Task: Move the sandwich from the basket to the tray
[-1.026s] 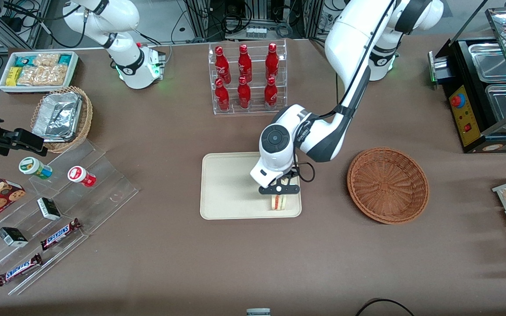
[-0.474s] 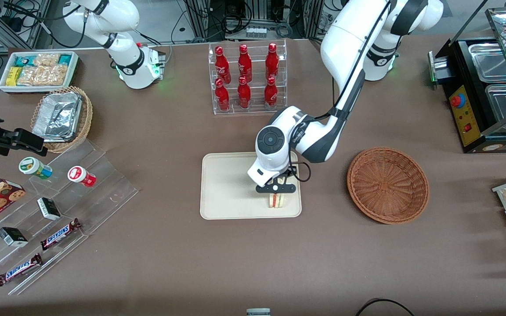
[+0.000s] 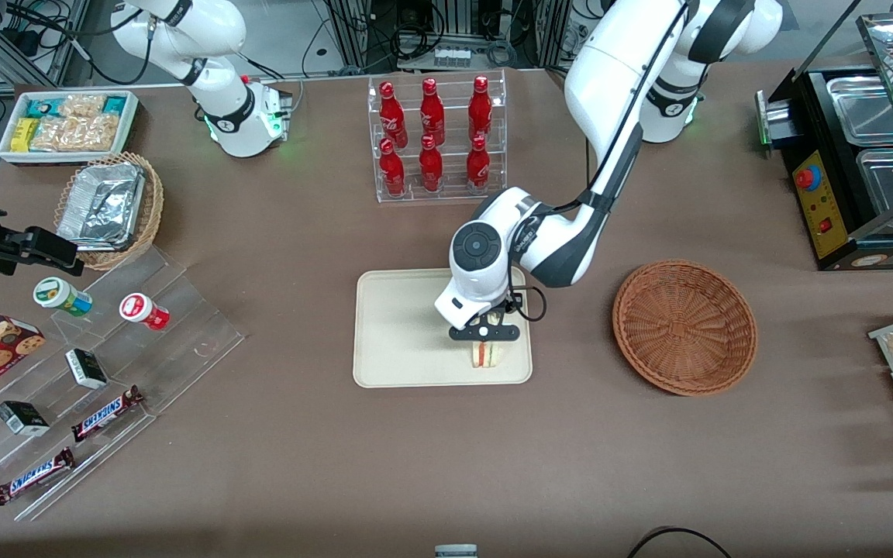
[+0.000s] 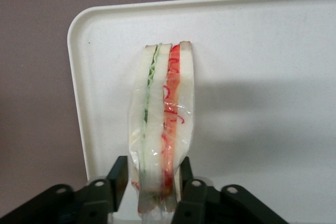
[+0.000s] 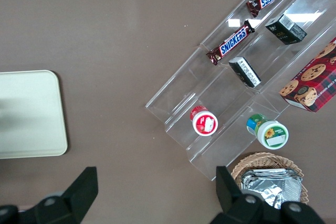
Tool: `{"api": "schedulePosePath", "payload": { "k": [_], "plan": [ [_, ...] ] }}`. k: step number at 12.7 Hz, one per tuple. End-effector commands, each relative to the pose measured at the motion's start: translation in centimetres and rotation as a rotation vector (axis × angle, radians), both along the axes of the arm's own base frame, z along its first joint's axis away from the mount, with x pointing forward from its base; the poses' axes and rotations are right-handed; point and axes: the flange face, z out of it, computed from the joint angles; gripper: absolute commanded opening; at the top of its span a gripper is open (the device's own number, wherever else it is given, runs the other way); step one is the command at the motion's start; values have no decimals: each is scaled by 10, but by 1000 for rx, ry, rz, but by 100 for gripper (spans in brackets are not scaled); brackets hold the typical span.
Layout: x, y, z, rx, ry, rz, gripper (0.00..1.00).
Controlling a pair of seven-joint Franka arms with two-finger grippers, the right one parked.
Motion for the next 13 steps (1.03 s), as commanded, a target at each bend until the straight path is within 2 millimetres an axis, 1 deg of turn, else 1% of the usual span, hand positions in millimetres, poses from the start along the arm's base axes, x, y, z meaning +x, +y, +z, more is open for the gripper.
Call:
{"api": "schedulePosePath", "payload": {
  "k": [1,2,4,5,6,7,8,9,10,11,12,13],
  "plan": [
    [6,-9,9,-16,-19,5,100],
    [6,-9,12,-17,-26,3,100],
    [15,-10,34,-32,-55,6,100],
    [19,-6,44,-36,-63,14,100],
    [23,0,48,-31,-60,19,100],
    [32,13,57,-37,-61,33,100],
    [46,30,62,-49,-66,68,100],
    [54,40,71,-58,-75,86,100],
    [71,67,90,-68,-94,101,100],
    [82,88,103,-76,-98,43,100],
    [89,103,115,-87,-90,-16,100],
    [100,129,122,-98,-74,-35,100]
  ]
}}
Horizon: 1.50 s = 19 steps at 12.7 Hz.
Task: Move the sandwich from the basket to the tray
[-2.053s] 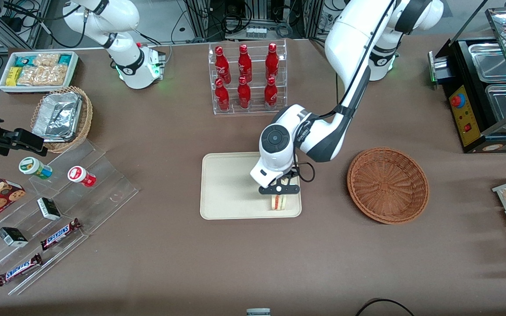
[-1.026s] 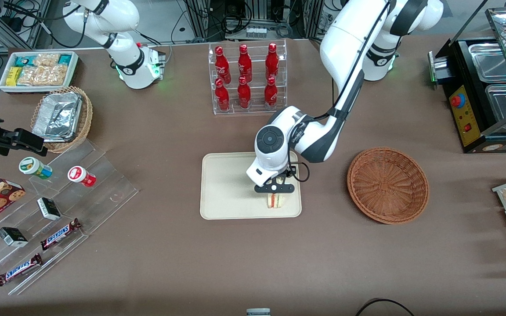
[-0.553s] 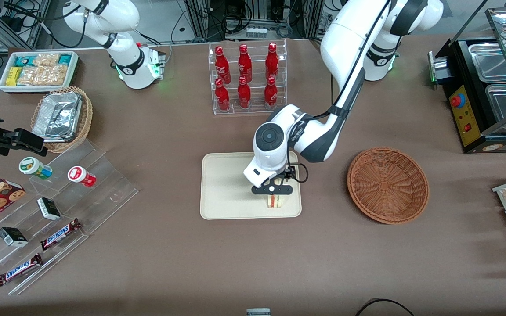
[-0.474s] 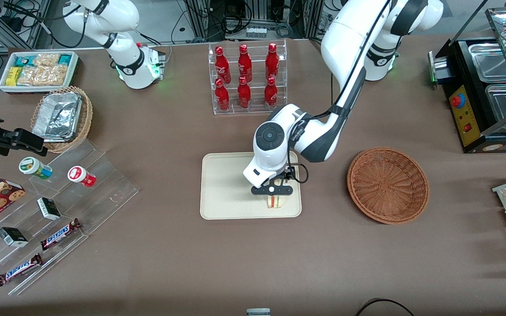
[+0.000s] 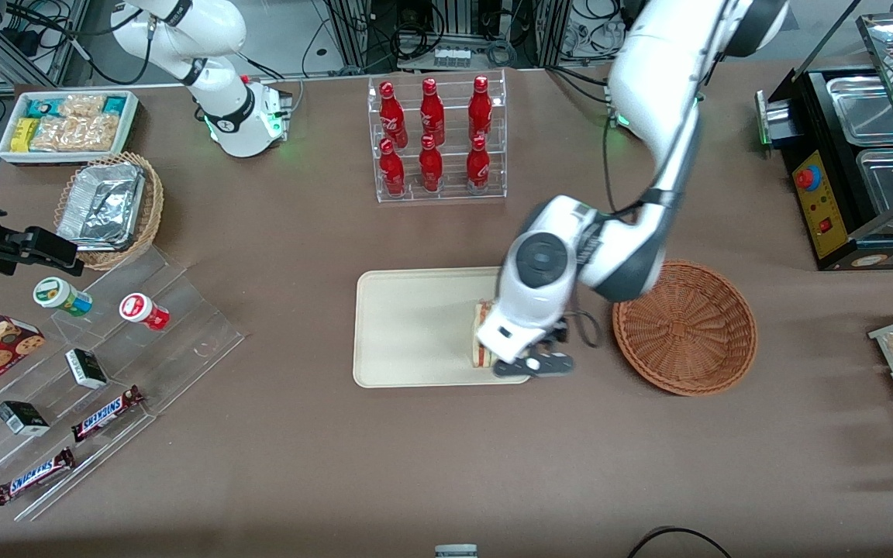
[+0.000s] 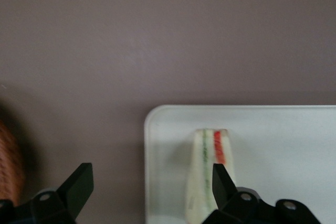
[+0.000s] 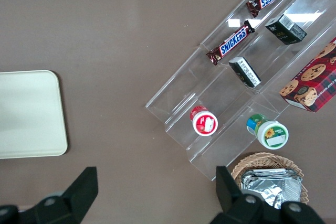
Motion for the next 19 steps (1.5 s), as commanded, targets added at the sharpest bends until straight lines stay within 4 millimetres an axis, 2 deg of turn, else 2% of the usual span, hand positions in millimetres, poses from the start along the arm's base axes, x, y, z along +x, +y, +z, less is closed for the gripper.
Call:
{"api": "schedulePosePath", "payload": {
  "k": [1,3,5,9,12,13,14,15,17,19],
  "plan": [
    [13,47,33,-20,26,-62,100],
    [26,91,53,-16,35,-32,100],
    [33,127,67,-8,54,-59,100],
    [33,180,99,1,91,-41,100],
    [27,217,128,12,109,4,100],
    [22,223,139,15,115,10,100],
    [16,232,155,16,112,22,100],
    [11,249,166,12,110,47,100],
    [-5,261,196,20,108,58,100],
    [-19,279,216,31,128,71,100]
  ]
}}
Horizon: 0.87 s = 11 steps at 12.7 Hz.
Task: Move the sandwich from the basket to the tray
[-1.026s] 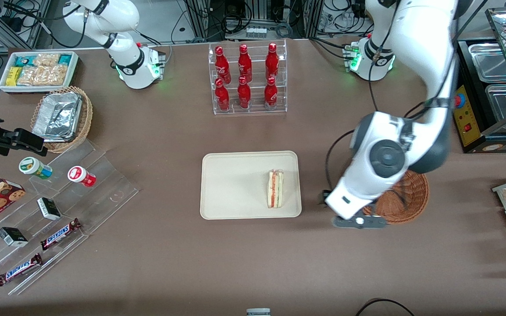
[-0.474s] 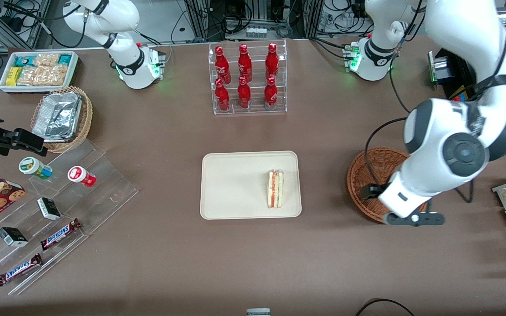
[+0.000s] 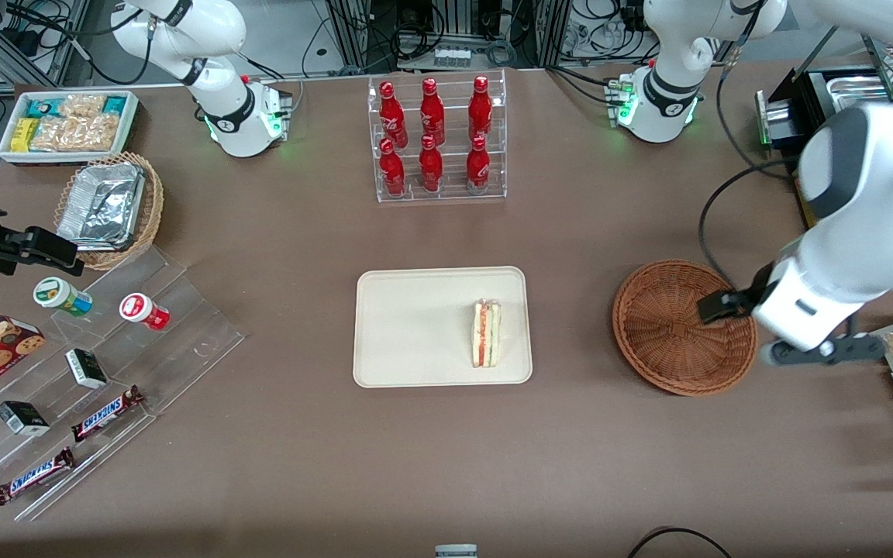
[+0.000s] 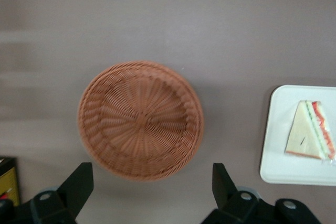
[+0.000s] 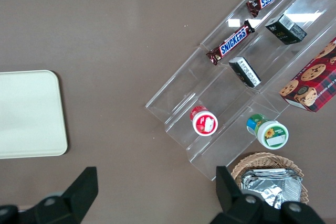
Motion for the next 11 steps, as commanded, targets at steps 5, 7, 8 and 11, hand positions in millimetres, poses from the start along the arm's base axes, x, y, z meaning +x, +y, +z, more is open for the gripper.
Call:
{"api": "schedulePosePath", "payload": {
  "k": [5,7,8,11],
  "plan": [
    [-47,44,62,-2,16,12,100],
    [-64,46,68,1,34,-8,100],
    [-73,51,68,5,49,-2,100],
    [-82,69,78,4,40,33,100]
  ]
}}
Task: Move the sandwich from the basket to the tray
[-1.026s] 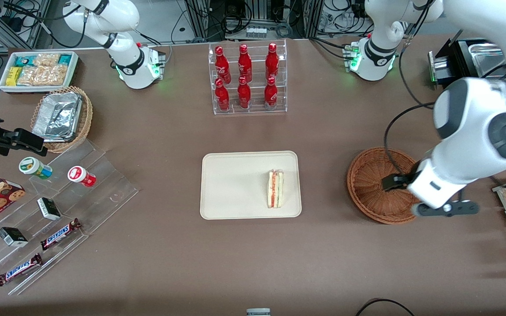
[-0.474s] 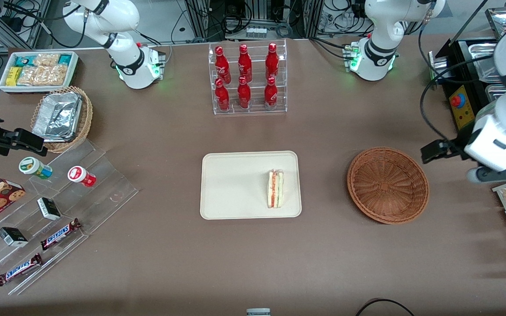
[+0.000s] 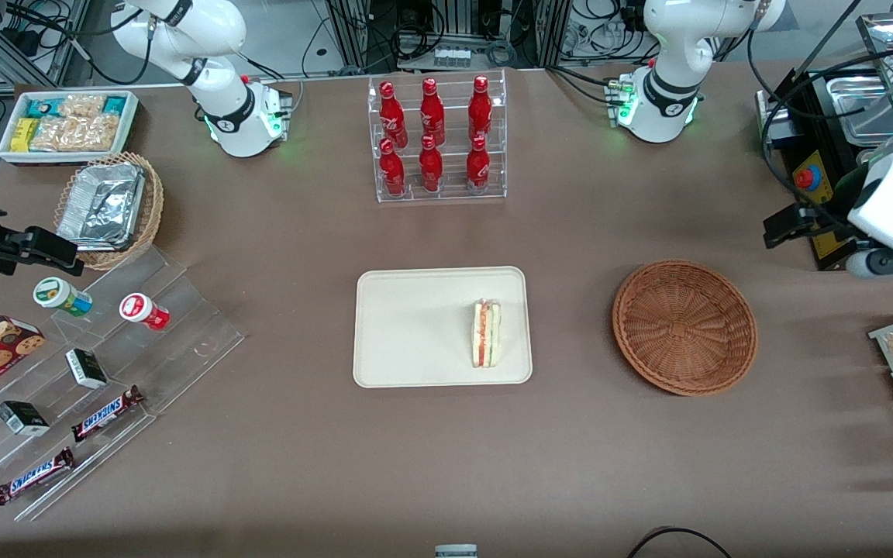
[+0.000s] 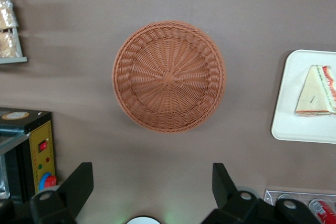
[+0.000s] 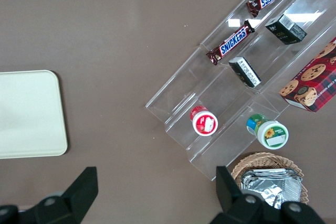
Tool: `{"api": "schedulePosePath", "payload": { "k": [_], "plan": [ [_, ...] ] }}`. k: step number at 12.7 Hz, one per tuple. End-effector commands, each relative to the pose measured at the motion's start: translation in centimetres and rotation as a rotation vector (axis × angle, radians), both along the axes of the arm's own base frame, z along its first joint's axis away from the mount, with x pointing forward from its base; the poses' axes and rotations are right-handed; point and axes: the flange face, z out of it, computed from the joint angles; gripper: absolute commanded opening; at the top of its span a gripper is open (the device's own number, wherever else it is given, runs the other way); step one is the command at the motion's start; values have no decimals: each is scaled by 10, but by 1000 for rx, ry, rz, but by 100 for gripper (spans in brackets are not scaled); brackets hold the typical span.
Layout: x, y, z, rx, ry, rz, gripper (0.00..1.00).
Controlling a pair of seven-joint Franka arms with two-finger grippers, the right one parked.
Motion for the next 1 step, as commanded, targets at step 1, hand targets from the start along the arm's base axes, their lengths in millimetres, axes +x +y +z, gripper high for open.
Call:
{"api": "schedulePosePath", "payload": {
  "k": [1],
  "plan": [
    [-16,14,10,3,-4,7,100]
  ]
}}
